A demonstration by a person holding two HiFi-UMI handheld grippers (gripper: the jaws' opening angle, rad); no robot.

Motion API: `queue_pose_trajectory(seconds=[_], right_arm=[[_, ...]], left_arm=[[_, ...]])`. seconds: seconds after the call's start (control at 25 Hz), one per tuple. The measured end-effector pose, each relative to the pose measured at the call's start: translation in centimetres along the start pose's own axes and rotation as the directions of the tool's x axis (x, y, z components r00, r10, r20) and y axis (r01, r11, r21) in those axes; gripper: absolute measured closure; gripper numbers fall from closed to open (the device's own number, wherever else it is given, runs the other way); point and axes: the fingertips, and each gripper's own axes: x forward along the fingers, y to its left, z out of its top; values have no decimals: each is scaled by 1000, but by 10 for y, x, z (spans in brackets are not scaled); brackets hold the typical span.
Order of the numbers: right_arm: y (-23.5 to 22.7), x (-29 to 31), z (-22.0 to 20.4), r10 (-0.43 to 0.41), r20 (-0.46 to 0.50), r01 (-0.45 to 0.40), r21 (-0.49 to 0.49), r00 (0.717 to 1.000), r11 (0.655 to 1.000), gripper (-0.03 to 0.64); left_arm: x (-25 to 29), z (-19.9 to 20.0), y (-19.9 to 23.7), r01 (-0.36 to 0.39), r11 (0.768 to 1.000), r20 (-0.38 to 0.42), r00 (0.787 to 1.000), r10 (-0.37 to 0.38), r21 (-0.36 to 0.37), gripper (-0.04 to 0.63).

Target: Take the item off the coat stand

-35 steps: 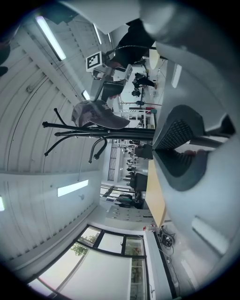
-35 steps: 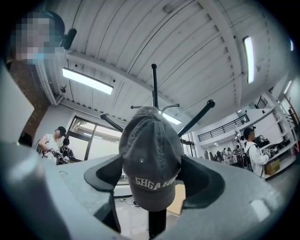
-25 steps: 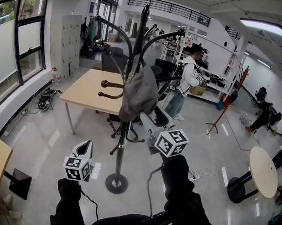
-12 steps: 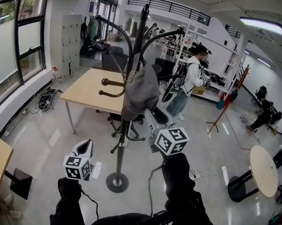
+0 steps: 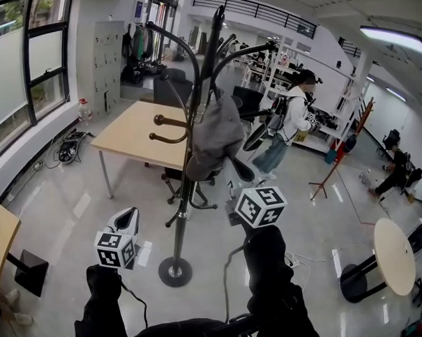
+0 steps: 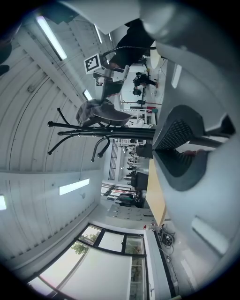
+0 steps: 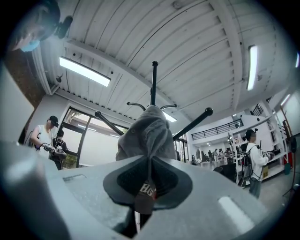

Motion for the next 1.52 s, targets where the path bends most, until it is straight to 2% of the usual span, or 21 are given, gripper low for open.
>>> queue_pose_trajectory(seconds=[0.64, 1.52], right_arm=[[-1, -10, 25, 3, 29, -3, -3, 1000, 1000, 600], [-4, -25, 97, -20, 118, 25, -36, 993, 999, 600]], left_arm=[[-8, -4, -2, -7, 1000, -4, 1000, 7, -11, 594], [-13, 2, -8, 5, 1000, 0, 1000, -5, -3, 594]])
